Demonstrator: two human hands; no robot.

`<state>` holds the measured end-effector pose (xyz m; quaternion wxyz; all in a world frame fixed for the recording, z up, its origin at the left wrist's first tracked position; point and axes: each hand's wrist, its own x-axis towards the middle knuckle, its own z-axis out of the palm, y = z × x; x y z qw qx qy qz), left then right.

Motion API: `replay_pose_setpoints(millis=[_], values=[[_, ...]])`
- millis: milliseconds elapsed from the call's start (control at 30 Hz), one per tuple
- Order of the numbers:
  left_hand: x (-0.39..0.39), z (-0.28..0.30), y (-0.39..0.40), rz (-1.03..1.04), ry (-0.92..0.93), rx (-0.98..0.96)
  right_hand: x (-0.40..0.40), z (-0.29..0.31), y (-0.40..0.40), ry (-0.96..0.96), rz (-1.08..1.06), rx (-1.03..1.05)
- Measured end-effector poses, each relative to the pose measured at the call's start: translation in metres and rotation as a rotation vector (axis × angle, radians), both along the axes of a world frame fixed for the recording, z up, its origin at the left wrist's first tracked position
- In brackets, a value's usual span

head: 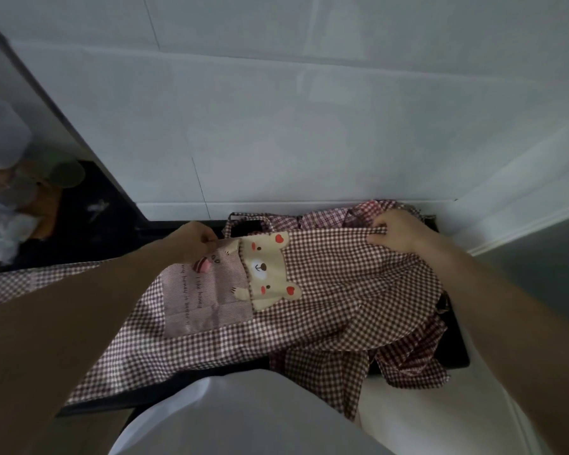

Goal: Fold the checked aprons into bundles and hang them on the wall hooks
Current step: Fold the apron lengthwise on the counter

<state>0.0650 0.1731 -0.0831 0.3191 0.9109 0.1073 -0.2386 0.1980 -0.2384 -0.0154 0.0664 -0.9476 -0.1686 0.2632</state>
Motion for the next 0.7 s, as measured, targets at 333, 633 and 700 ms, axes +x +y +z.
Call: replay_pose_setpoints(millis=[333,633,700], values=[[0.024,0.027,-0.072,-0.014,-0.238,0.174,-0.003,0.022,0.007,-0.099,0.087,0.158],[0.051,0.072,-0.205,-0.393,-0.345,-0.031,-0.008,0.048,0.01,-0.095,0.137,0.144],[0.058,0.073,-0.208,-0.359,-0.39,-0.05,-0.008,0.054,0.003,-0.103,0.129,0.143]])
